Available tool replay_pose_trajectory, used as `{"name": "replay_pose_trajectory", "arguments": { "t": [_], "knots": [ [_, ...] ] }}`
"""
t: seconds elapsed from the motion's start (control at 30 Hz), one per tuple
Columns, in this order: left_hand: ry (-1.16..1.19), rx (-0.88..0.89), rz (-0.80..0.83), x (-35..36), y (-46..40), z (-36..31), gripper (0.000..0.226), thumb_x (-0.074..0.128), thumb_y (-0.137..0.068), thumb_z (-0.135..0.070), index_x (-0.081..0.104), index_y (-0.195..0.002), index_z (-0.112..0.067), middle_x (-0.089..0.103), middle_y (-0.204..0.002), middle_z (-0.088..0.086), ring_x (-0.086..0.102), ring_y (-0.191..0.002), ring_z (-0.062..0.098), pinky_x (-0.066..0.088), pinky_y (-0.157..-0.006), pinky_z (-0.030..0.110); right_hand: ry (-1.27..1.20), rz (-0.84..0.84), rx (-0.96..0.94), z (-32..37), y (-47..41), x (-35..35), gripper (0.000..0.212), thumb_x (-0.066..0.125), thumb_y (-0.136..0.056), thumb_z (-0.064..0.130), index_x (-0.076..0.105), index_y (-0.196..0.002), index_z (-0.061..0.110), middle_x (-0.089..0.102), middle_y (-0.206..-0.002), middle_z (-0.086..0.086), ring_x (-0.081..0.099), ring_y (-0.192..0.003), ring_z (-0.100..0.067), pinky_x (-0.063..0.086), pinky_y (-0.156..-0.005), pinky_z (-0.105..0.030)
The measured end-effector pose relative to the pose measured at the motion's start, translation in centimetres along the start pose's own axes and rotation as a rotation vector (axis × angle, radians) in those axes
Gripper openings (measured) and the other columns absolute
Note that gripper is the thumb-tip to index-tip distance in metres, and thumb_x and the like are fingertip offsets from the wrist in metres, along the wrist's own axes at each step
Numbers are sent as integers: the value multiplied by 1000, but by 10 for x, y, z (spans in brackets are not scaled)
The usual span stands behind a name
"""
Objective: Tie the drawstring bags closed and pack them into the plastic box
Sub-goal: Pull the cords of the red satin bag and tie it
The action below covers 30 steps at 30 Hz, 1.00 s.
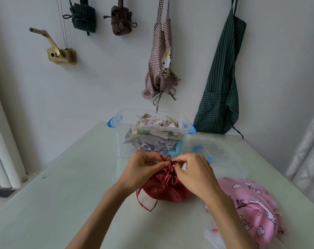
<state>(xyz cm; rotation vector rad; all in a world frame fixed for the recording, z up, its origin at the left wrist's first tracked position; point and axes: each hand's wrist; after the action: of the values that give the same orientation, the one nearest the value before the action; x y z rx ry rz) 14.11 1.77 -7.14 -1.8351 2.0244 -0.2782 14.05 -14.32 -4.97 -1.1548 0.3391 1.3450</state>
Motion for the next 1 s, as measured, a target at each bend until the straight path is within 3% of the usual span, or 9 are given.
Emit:
{"name": "replay_pose_trajectory", "arguments": {
  "t": [0.07, 0.17, 0.3, 0.4, 0.57, 0.7, 0.77, 0.93, 1.0],
  "knots": [
    [-9, -2, -16, 0, 0, 1, 9, 69, -80, -1, 73, -82, 7, 76, -81, 0, 70, -82, 4, 52, -74, 15, -107, 24, 42, -5, -2, -3, 16, 62, -86, 23, 75, -95, 24, 62, -65, 18, 52, -56, 2, 36, -55, -12],
    [-1, -7, -41, -1, -1, 1, 7, 69, -80, -1, 74, -81, 3, 76, -82, 2, 70, -83, 4, 52, -73, 14, -390, 91, 186, -17, -7, -12, 12, 69, -83, 28, 77, -90, 21, 67, -68, 17, 59, -64, 6, 40, -60, -5],
    [16, 2, -58, 0, -2, -2, 12, 69, -80, -3, 73, -79, 8, 75, -85, 9, 70, -79, 7, 55, -74, 21, -1155, 444, 401, -10, -5, -17, 21, 63, -80, 32, 70, -78, 12, 65, -79, -1, 59, -79, -12, 43, -75, -22],
    [71, 6, -63, 2, -2, -8, 11, 68, -80, -2, 71, -73, 6, 75, -86, 9, 69, -75, 6, 54, -71, 16, -1583, 504, 522, 2, -2, -16, 23, 58, -80, 28, 66, -64, 13, 64, -84, -9, 62, -81, -20, 45, -85, -30],
    [99, -8, -47, 0, -2, -9, 14, 68, -80, -2, 70, -66, -6, 75, -82, 4, 70, -75, 7, 53, -69, 14, -1519, 330, 530, 1, -2, -12, 28, 63, -75, 29, 46, -58, 17, 41, -50, 4, 44, -50, -9, 35, -63, -24],
    [48, -25, -96, -9, -3, -2, 10, 68, -80, 2, 70, -80, 12, 76, -81, 3, 70, -77, 7, 55, -72, 16, -369, 158, 195, -22, -5, -13, 43, 62, -86, 40, 53, -52, 15, 42, -49, 6, 39, -54, -10, 31, -59, -24],
    [26, -39, -102, -14, -2, 1, 9, 66, -80, 6, 71, -83, 13, 75, -76, -2, 70, -75, 3, 53, -69, 13, -132, 140, 157, -27, -3, -23, 50, 59, -85, 47, 48, -48, 17, 38, -47, 7, 36, -51, -10, 28, -57, -22],
    [-59, -19, -117, -16, 0, 4, 11, 62, -83, 9, 73, -80, 7, 75, -72, 0, 67, -69, 8, 55, -69, 21, -1157, 192, 161, -19, -7, -44, 29, 48, -91, 20, 49, -63, 11, 66, -72, -5, 65, -76, -11, 49, -85, -22],
    [-27, 1, -137, -15, -1, 2, 13, 63, -83, 8, 74, -80, 3, 74, -73, 2, 67, -69, 7, 54, -67, 17, -1443, 185, 266, -17, -9, -44, 25, 49, -88, 23, 50, -66, 10, 61, -63, -5, 64, -67, -14, 54, -81, -25]
  ]
}}
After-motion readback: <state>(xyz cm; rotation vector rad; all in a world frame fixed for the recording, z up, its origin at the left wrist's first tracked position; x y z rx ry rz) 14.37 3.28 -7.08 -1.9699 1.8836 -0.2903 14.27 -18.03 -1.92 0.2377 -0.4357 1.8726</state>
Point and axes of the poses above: each hand's wrist, its own y-axis away from the middle knuckle, its own x-axis out of the palm, z = x × y
